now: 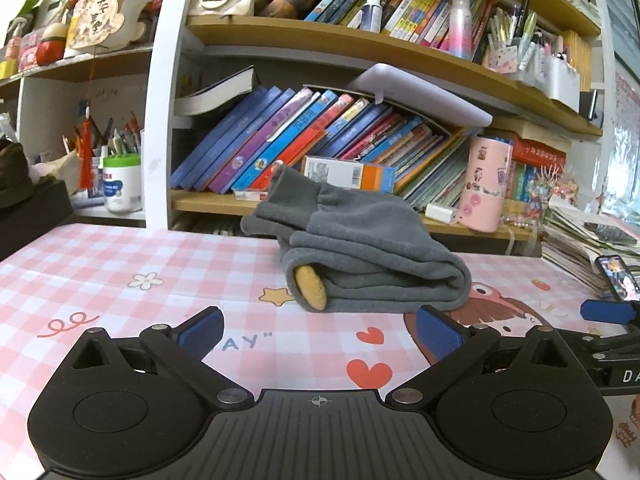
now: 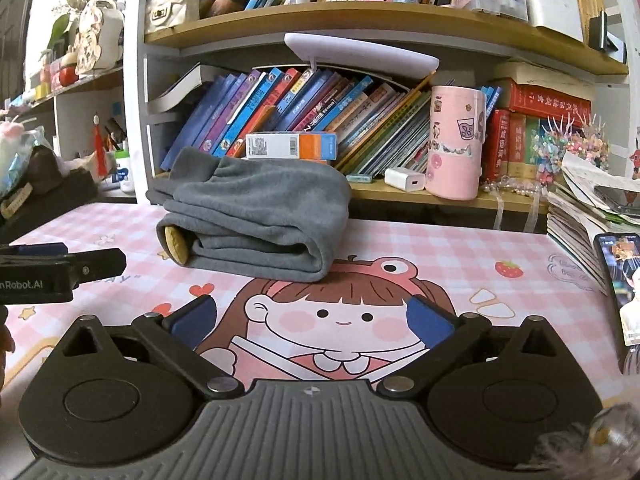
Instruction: Fold clothes
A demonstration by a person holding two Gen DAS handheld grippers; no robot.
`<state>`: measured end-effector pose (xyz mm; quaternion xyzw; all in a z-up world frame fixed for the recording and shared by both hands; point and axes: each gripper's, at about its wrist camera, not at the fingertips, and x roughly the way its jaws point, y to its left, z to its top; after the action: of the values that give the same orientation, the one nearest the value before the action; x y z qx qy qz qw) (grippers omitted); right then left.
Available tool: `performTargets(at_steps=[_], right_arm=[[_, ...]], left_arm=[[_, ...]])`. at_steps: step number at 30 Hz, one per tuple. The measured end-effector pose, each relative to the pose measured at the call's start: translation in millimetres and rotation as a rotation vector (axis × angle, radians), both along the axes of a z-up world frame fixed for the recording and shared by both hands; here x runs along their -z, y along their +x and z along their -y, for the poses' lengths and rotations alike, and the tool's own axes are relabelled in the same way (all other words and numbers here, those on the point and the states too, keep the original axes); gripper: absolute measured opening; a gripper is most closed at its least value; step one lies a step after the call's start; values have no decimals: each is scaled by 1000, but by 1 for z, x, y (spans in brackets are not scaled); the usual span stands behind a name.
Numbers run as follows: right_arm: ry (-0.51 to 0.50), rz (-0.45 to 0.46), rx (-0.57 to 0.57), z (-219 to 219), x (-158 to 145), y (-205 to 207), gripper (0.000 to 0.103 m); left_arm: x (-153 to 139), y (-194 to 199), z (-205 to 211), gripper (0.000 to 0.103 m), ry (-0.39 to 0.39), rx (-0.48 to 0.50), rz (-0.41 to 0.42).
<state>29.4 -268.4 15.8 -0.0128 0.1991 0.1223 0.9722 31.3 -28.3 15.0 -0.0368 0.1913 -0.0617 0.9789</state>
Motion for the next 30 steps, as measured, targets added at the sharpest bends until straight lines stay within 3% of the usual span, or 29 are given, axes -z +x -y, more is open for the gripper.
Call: performTargets(at_steps=[10, 15, 30], right_arm=[[-28, -17, 11, -3, 3, 3, 103], [-50, -19, 19, -5, 6, 4, 103], [-85, -35, 24, -9, 8, 6, 103]], left_arm=[[0, 0, 3, 103, 28, -13, -6], [2, 2, 6, 103, 83, -13, -41], [3, 1, 10, 103, 117, -1, -39]])
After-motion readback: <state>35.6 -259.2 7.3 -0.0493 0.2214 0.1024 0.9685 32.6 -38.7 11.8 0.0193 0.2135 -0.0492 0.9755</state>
